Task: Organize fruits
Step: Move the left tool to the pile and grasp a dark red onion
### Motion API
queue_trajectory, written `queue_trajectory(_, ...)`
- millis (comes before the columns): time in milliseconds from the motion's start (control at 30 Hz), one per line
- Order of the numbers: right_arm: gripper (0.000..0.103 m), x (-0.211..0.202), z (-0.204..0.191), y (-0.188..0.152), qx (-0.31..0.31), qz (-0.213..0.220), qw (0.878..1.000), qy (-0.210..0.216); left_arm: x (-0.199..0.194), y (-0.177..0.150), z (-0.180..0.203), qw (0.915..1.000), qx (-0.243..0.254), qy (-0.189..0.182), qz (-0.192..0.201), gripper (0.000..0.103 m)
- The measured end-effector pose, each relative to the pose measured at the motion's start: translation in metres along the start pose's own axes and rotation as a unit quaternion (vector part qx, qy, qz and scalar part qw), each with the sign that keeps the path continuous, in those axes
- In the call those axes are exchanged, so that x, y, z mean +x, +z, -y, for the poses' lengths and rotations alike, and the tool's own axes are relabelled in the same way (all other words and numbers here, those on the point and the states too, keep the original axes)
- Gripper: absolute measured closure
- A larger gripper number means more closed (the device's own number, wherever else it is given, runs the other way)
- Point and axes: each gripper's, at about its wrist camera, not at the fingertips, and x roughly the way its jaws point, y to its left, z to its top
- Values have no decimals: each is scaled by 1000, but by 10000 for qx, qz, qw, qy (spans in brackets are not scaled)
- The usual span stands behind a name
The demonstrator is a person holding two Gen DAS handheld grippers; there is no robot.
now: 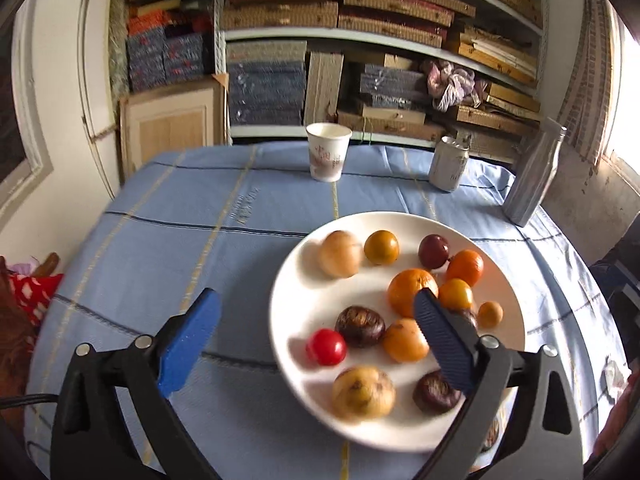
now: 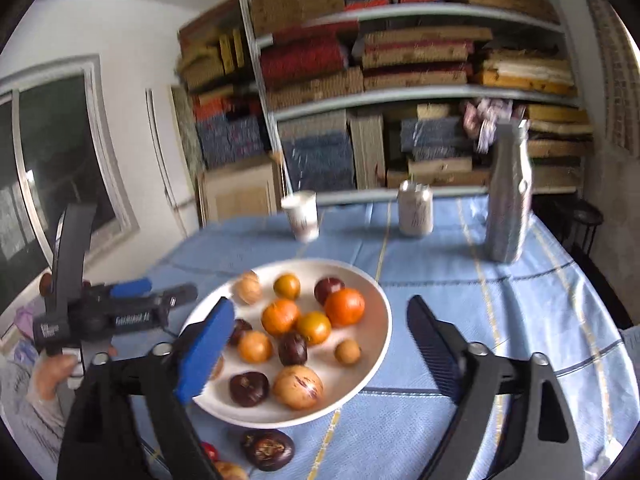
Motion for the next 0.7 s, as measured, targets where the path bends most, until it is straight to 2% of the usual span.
queue_trajectory(67,9,-10,-2,-1,-2,101,9999,28,-18,-14,-6,9999,-20,106,97,5)
queue_trajectory(233,8,-30,-4,-26,-26,46,10000,17,-44,-60,-25,9996,-252,87,-57,5)
queue_trajectory(400,7,-34,-6,-60,-122,-421,9989,-154,-64,-103,-25,9993,-359,-15,-105,5)
queue_trajectory(533,6,-49,-8,-74,-195,-442,9985,-239,-76,-129,-5,9998,6,-127,-153,5)
queue_trajectory(700,3,-62,-2,-81,-47,-382,9988,-308,-83,-144,23,9977,540,-341,-236,5)
